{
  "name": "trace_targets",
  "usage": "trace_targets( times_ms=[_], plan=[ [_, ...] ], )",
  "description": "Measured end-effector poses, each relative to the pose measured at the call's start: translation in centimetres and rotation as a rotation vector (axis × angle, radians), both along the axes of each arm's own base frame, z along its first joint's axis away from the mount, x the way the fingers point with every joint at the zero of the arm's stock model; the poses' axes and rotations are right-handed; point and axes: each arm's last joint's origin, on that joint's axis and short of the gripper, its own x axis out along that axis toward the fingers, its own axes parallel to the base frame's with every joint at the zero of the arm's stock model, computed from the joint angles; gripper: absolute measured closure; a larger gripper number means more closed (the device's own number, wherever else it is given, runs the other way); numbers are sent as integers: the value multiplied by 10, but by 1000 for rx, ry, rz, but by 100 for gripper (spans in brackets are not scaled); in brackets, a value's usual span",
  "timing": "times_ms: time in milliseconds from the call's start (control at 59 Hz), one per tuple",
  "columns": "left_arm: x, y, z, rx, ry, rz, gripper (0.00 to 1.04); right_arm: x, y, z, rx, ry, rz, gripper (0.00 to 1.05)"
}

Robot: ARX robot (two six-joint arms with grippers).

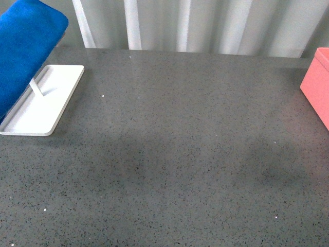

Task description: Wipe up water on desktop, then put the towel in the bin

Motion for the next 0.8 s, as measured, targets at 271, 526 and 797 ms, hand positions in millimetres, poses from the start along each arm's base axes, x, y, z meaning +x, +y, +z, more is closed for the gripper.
trace_targets(
  times_ms=[271,526,797],
  plan=[
    [0,0,0,0,0,0,7,0,0,0,0,0,0,7],
    [0,0,0,0,0,0,7,0,0,0,0,0,0,7],
    [0,0,0,0,0,0,7,0,0,0,0,0,0,7]
  ],
)
